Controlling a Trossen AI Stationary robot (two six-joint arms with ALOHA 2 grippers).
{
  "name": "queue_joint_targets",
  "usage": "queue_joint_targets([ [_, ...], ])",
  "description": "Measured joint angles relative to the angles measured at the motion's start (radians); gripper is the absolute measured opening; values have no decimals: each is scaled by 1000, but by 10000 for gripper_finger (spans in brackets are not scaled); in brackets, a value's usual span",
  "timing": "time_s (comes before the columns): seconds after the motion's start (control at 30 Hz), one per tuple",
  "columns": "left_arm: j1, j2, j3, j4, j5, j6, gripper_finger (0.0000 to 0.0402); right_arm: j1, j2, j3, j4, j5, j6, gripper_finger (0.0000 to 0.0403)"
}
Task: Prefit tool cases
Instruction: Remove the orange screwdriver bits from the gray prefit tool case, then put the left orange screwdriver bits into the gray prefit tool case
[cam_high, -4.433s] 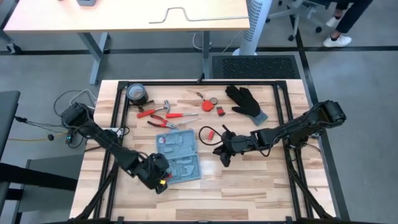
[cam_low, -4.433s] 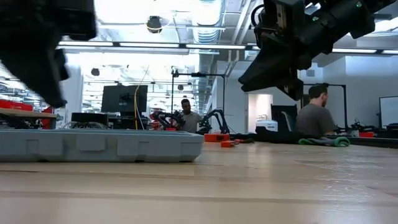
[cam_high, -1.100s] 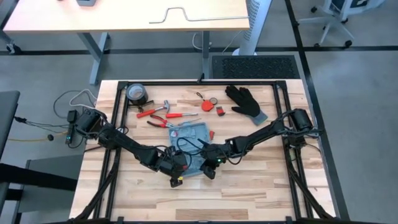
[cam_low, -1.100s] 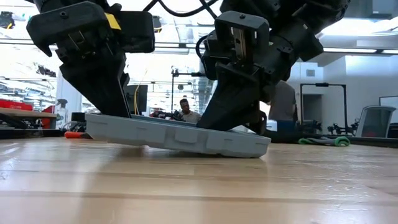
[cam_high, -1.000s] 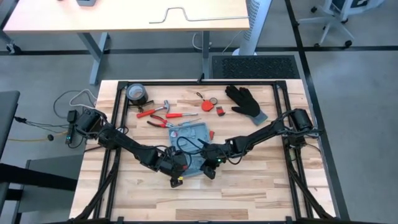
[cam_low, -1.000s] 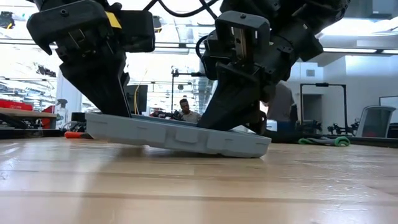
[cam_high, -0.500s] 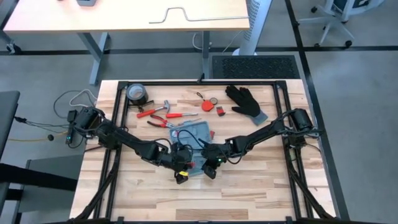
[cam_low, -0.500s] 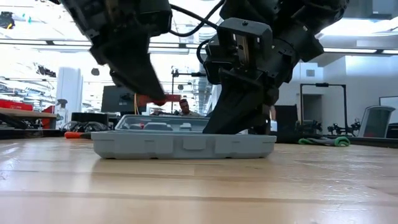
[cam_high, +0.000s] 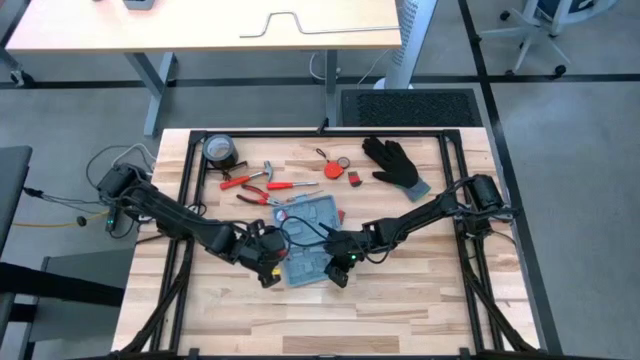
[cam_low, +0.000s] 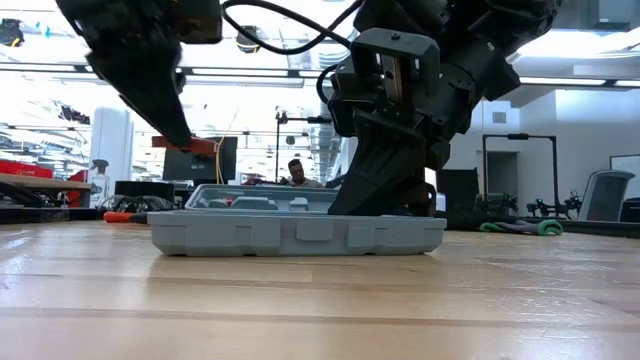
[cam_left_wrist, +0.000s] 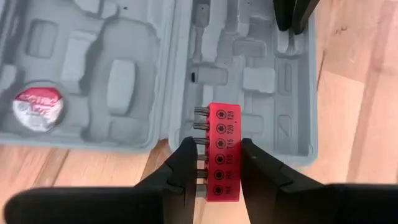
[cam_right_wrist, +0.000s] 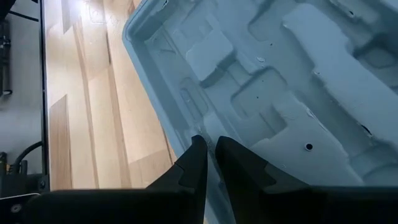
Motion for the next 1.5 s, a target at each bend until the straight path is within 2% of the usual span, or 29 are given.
queue_joint_targets([
  [0.27,-30,-76,-130,14,-16,-127,84,2,0,0,-10,-7,13,63],
  [0.63,-49,-97,-360,158,51,-287,83,7,-3,-1,-4,-15,19,63],
  [0.73,-49,-97,-377,156,45,-325,90,2,-4,-2,4,-16,19,63],
  [0.9,-49,-97,-380,118,21,-393,161,2,-17,-4,23,-16,21,63],
  [1.0,-49,-97,-380,120,17,-402,182,2,-28,-4,24,-12,22,63],
  [1.27,-49,-131,-381,138,9,-404,190,1,-41,-5,20,-11,39,63],
  [1.5,-49,-268,-382,141,-18,-405,191,-8,-86,-9,-9,1,30,63],
])
